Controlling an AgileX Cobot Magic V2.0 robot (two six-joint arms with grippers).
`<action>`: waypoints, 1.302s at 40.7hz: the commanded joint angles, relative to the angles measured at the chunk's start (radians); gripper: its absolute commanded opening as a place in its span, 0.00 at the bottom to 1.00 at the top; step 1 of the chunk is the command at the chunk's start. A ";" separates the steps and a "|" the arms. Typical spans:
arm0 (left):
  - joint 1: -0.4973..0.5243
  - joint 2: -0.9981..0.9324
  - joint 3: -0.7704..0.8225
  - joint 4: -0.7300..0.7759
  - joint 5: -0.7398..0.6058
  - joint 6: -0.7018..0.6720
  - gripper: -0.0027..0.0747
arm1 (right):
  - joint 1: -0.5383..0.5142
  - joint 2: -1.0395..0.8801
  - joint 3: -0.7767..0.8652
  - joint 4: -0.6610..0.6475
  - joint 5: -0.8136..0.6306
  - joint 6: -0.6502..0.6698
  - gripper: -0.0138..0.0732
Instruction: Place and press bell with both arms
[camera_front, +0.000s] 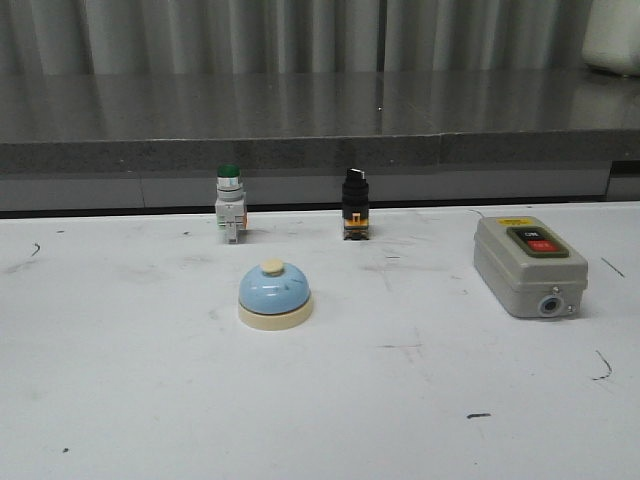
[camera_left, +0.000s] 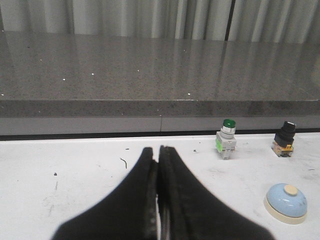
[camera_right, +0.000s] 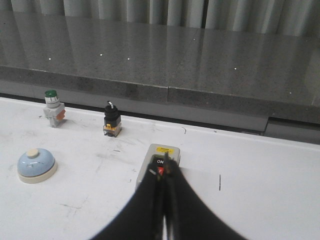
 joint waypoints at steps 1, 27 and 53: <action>0.018 -0.087 0.028 0.007 -0.087 -0.005 0.01 | -0.005 0.008 -0.027 -0.008 -0.083 -0.008 0.08; 0.033 -0.140 0.275 0.156 -0.266 -0.163 0.01 | -0.005 0.010 -0.027 -0.008 -0.080 -0.008 0.08; 0.033 -0.140 0.275 0.156 -0.266 -0.163 0.01 | -0.005 0.010 -0.027 -0.008 -0.080 -0.008 0.08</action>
